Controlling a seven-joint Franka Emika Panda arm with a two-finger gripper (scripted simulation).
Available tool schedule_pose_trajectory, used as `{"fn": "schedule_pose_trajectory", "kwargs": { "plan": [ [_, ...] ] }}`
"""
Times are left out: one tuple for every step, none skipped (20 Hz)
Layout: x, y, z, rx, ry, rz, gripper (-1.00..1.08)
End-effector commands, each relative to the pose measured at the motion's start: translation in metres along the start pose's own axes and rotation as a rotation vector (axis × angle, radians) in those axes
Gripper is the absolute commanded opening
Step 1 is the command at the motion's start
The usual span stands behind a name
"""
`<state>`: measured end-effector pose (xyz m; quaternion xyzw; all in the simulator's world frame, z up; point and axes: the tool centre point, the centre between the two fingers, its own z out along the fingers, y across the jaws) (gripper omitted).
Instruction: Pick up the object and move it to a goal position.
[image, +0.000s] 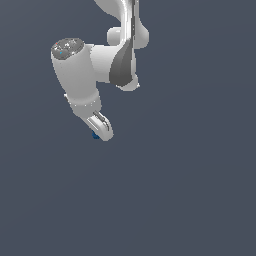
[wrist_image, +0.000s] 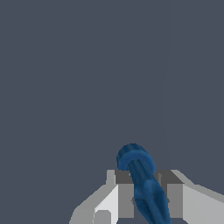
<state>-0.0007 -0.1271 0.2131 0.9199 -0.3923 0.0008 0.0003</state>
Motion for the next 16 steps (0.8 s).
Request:
{"fn": "schedule_pose_trajectory", "kwargs": {
  "plan": [
    [0.012, 0.001, -0.014, -0.001, -0.001, -0.001, -1.00],
    [0.016, 0.001, -0.018, -0.001, -0.001, -0.001, -1.00],
    [0.020, 0.001, -0.022, -0.001, -0.001, -0.001, -1.00],
    [0.023, 0.001, -0.026, -0.001, -0.001, -0.001, -1.00],
    [0.027, 0.002, -0.029, -0.001, -0.001, -0.001, -1.00],
    [0.029, 0.002, -0.032, 0.000, -0.001, -0.001, -1.00],
    [0.032, 0.002, -0.035, 0.000, -0.001, -0.001, -1.00],
    [0.034, 0.002, -0.037, 0.000, -0.001, -0.001, -1.00],
    [0.036, 0.002, -0.039, 0.000, -0.001, -0.001, -1.00],
    [0.037, 0.002, -0.041, 0.000, -0.001, -0.001, -1.00],
    [0.039, 0.002, -0.042, 0.000, -0.001, -0.001, -1.00],
    [0.040, 0.002, -0.043, 0.000, -0.001, -0.001, -1.00],
    [0.040, 0.001, -0.044, 0.000, -0.001, -0.001, -1.00],
    [0.041, 0.001, -0.044, 0.000, -0.001, -0.001, -1.00],
    [0.041, 0.001, -0.044, 0.000, -0.001, -0.001, -1.00],
    [0.041, 0.001, -0.044, 0.000, -0.001, -0.001, -1.00]
  ]
}}
